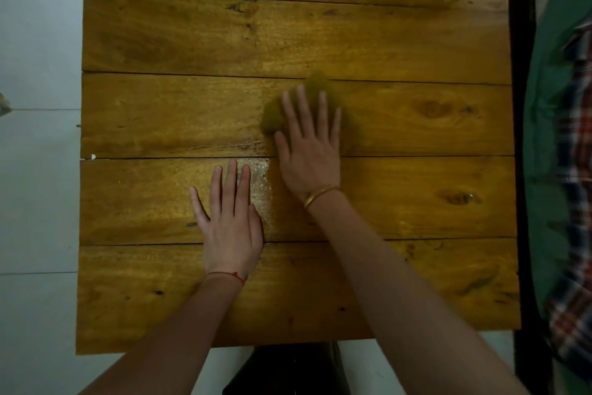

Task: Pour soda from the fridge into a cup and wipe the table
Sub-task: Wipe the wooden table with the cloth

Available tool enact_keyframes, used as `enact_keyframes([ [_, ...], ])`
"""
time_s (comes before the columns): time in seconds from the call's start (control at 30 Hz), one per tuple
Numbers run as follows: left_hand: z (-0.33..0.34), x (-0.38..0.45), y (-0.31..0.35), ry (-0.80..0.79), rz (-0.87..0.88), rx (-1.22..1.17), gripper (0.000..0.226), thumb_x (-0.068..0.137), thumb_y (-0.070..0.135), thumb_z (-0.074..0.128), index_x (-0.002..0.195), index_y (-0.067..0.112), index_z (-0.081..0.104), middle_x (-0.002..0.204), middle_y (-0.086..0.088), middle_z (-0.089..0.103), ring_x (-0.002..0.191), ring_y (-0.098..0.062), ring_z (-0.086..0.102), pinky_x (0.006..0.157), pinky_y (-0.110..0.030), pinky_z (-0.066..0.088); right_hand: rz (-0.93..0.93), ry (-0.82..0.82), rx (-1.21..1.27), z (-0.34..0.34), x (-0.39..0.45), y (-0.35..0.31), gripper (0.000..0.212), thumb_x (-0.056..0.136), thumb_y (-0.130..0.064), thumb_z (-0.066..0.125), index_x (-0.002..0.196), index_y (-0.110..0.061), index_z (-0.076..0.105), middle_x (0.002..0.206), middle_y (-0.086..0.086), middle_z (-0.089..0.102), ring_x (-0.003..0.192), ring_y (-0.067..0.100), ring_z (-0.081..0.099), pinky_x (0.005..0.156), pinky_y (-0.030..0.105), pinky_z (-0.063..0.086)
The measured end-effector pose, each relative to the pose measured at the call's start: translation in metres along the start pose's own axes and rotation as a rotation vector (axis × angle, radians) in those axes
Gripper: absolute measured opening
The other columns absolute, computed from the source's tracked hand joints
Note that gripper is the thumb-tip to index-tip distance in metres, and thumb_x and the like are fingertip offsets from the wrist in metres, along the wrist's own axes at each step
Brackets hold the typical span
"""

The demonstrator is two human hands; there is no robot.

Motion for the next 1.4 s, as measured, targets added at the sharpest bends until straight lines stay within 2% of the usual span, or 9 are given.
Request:
enact_keyframes([
  [0.17,-0.001,-0.001,0.000,0.013,0.007,-0.029,0.060,0.100,0.025,0.026,0.157,0.016,0.013,0.166,0.000,0.006,0.153,-0.020,0.001,0.118,-0.063,0.004,-0.170,-0.080,-0.021,0.006,-0.068,0.005,0.059,0.102,-0.046,0.024,0.154,-0.030,0.003,0.163,-0.005,-0.003,0.150,0.024,-0.010,0.121,0.050,0.003],
  [0.33,-0.005,-0.001,-0.002,0.041,0.018,-0.158,0.058,0.100,0.021,0.028,0.157,0.014,0.015,0.165,0.002,0.010,0.153,-0.016,0.004,0.120,-0.059,0.001,0.136,-0.020,-0.025,-0.006,-0.061,0.074,0.060,0.101,-0.045,0.020,0.154,-0.027,0.000,0.163,-0.003,-0.004,0.150,0.028,-0.007,0.120,0.052,0.001],
  [0.47,-0.018,-0.005,-0.013,0.094,-0.019,-0.246,0.057,0.100,0.016,0.028,0.156,0.013,0.017,0.163,-0.001,0.018,0.151,-0.015,0.012,0.122,-0.054,0.003,0.307,0.022,0.024,-0.007,-0.039,0.064,0.060,0.101,-0.046,0.017,0.155,-0.025,-0.001,0.163,0.000,-0.004,0.149,0.031,-0.008,0.119,0.056,-0.001],
  [0.67,-0.032,-0.012,-0.034,0.123,0.010,-0.149,0.058,0.099,0.014,0.030,0.155,0.012,0.019,0.164,-0.002,0.017,0.152,-0.017,0.009,0.121,-0.057,0.005,-0.064,-0.079,0.028,0.020,-0.088,-0.027,0.059,0.101,-0.048,0.021,0.154,-0.030,0.001,0.163,-0.004,-0.006,0.149,0.027,-0.012,0.120,0.053,-0.003],
  [0.8,-0.031,-0.014,-0.032,0.113,0.035,-0.132,0.059,0.099,0.016,0.031,0.156,0.013,0.017,0.164,-0.002,0.015,0.152,-0.017,0.005,0.120,-0.059,0.002,-0.167,-0.152,0.005,0.027,-0.151,-0.013,0.059,0.101,-0.048,0.023,0.154,-0.032,0.001,0.163,-0.006,-0.005,0.149,0.025,-0.010,0.120,0.053,0.006],
  [0.93,-0.029,-0.007,-0.028,0.107,0.060,-0.124,0.059,0.100,0.015,0.034,0.156,0.014,0.016,0.164,-0.002,0.014,0.152,-0.017,0.004,0.120,-0.059,0.000,0.004,-0.131,-0.078,0.018,-0.168,0.050,0.062,0.101,-0.048,0.024,0.154,-0.029,-0.001,0.163,-0.004,-0.006,0.150,0.027,-0.008,0.120,0.054,0.006],
  [1.13,-0.042,0.025,-0.038,0.139,0.087,-0.094,0.060,0.100,0.014,0.036,0.156,0.014,0.015,0.164,-0.003,0.014,0.153,-0.019,0.005,0.120,-0.060,0.000,0.412,0.017,0.025,-0.004,-0.081,0.084,0.060,0.101,-0.045,0.019,0.155,-0.025,-0.001,0.163,0.001,-0.005,0.149,0.032,-0.008,0.118,0.058,0.002],
  [1.3,-0.053,0.051,-0.053,0.162,0.072,-0.078,0.060,0.100,0.015,0.036,0.156,0.015,0.015,0.164,-0.003,0.014,0.153,-0.019,0.005,0.120,-0.060,-0.001,0.025,-0.065,0.039,0.018,-0.070,-0.030,0.061,0.101,-0.048,0.022,0.154,-0.031,-0.003,0.163,-0.004,-0.009,0.148,0.028,-0.015,0.120,0.053,-0.004],
  [1.4,-0.049,0.065,-0.058,0.139,0.048,-0.062,0.060,0.100,0.017,0.035,0.156,0.015,0.015,0.164,-0.003,0.013,0.153,-0.020,0.004,0.119,-0.061,0.000,-0.152,-0.135,0.047,0.028,-0.100,-0.053,0.060,0.102,-0.047,0.026,0.154,-0.032,0.000,0.163,-0.006,-0.008,0.149,0.024,-0.014,0.121,0.051,-0.001],
])
Point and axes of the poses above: each hand's wrist, its own x-axis towards the middle knuckle, its own z-axis out of the palm, y = z × x, the point moved 8 cm from there along x, towards the middle knuckle
